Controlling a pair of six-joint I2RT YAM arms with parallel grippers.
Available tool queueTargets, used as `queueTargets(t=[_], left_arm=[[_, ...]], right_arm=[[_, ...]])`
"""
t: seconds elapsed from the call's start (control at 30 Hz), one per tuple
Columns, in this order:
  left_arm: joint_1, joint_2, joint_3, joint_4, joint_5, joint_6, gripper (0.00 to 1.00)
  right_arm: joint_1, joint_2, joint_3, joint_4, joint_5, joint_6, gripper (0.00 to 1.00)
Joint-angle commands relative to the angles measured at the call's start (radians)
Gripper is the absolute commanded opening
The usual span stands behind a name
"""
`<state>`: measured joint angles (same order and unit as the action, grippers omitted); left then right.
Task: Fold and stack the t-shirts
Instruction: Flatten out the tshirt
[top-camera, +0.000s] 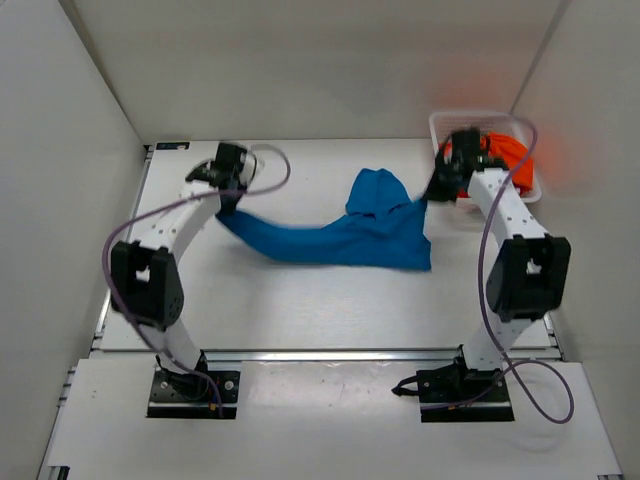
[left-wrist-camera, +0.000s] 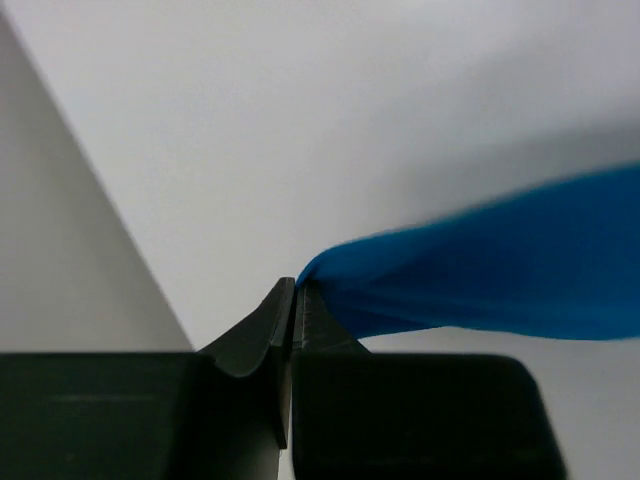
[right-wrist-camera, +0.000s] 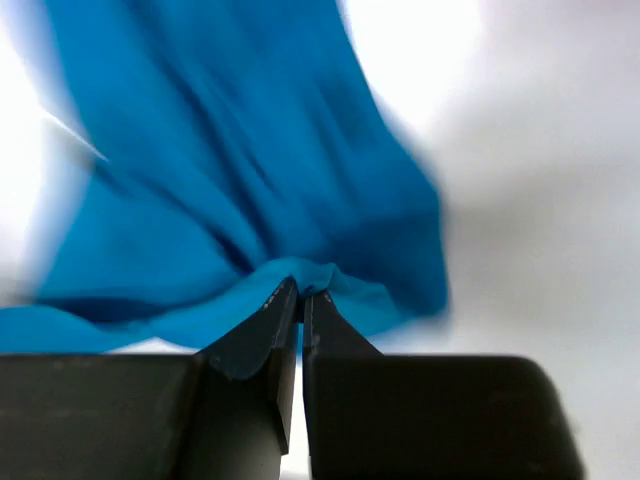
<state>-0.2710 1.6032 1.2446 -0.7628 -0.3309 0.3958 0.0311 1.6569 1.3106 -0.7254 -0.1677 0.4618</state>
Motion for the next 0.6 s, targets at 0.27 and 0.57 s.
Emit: queueTargets(t=[0.27, 0.57], left_arm=[[0.033, 0.092, 0.839, 0.216, -0.128, 0.009, 0.03], [0.009, -0.204, 0.071, 0.267, -0.022, 0.012, 0.02]], right_arm=[[-0.105, -0.038, 0.793, 0.147, 0.016, -0.097, 0.00], [0.039, -0.405, 0.083, 0.199, 0.062, -0.121, 0.00]])
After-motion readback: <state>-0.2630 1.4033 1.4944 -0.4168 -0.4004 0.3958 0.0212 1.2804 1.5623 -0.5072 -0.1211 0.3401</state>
